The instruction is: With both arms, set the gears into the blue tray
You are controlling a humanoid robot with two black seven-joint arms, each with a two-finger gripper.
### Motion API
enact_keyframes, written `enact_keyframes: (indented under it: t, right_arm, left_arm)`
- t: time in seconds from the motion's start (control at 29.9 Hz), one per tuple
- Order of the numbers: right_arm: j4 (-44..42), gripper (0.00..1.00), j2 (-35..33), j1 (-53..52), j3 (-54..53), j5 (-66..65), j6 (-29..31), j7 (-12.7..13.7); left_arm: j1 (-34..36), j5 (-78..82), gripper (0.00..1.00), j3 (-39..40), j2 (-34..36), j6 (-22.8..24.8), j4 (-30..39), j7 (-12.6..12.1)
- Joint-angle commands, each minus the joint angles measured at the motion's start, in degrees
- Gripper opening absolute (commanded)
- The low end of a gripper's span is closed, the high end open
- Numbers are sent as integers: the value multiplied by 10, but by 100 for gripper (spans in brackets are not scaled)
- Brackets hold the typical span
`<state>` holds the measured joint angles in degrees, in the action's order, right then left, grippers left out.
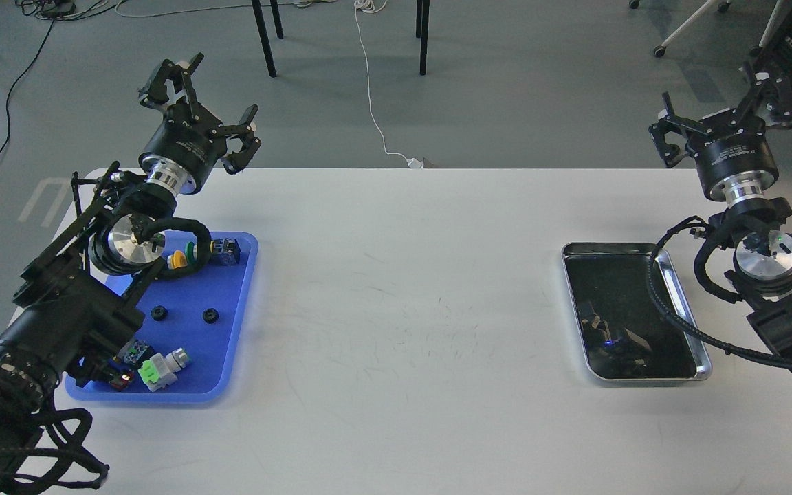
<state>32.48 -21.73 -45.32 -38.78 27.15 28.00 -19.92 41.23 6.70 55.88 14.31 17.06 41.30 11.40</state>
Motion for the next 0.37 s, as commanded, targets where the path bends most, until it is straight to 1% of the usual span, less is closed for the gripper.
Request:
enact_keyframes:
  t: [0.0,0.17,0.33]
  right_arm:
    - [-47,98,41,-33,-9,0,0,18]
    - [-80,98,68,-62,-9,-1,0,17]
    - [-78,99,69,-66,-8,-2,0,17]
  left_arm:
    - [15,-5,98,-1,-3,4,-41,0]
    - [60,-5,98,-2,-4,2,-63,0]
    - [69,-9,98,-2,-7,1,-62,0]
